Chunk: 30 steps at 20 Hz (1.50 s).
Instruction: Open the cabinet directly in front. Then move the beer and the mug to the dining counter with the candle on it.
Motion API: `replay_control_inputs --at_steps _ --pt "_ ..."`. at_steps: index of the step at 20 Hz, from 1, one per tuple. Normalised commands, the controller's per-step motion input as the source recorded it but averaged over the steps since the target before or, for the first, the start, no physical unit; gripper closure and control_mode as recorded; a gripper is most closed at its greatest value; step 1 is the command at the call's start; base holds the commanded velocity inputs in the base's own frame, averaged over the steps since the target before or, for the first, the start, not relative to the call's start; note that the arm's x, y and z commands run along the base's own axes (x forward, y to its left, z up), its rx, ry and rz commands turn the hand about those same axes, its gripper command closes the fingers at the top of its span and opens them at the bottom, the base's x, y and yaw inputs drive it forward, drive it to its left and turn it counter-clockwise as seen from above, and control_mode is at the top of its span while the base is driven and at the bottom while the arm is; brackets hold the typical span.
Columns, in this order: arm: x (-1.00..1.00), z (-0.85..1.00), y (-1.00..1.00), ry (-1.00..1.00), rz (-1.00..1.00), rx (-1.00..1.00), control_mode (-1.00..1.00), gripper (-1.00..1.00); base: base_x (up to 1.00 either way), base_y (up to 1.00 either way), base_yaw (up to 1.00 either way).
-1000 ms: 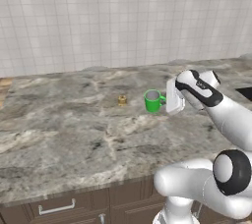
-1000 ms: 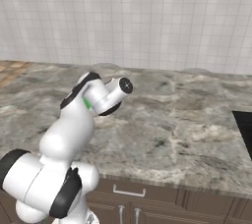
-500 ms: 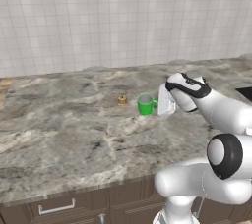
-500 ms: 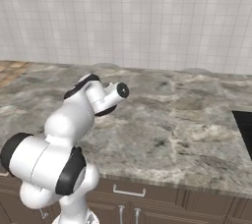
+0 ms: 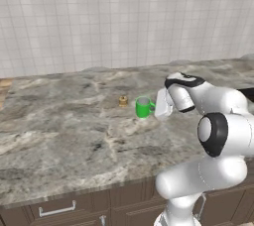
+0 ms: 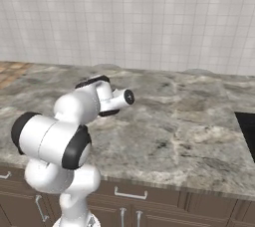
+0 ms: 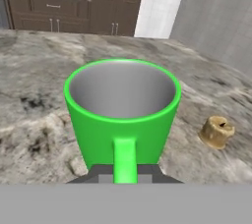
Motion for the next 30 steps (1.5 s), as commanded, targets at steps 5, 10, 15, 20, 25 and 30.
replay_control_inputs --at_steps 5,10,15,20,25,30 --pt "0.21 0.0 0.0 0.0 0.0 0.06 -1.0 1.0 0.0 0.0 0.0" --pt "0.21 -0.12 0.01 0.0 0.0 0.0 -1.0 1.0 0.0 0.0 0.0" --pt "0.38 -0.25 0.18 0.0 0.0 0.0 -1.0 1.0 0.0 0.0 0.0" --pt "0.41 -0.29 0.05 0.0 0.0 0.0 -1.0 1.0 0.0 0.0 0.0" --pt "0.37 -0.35 0.0 0.0 0.0 0.0 -1.0 1.0 0.0 0.0 0.0" --pt "0.4 -0.32 0.0 0.0 0.0 0.0 -1.0 1.0 0.0 0.0 0.0"
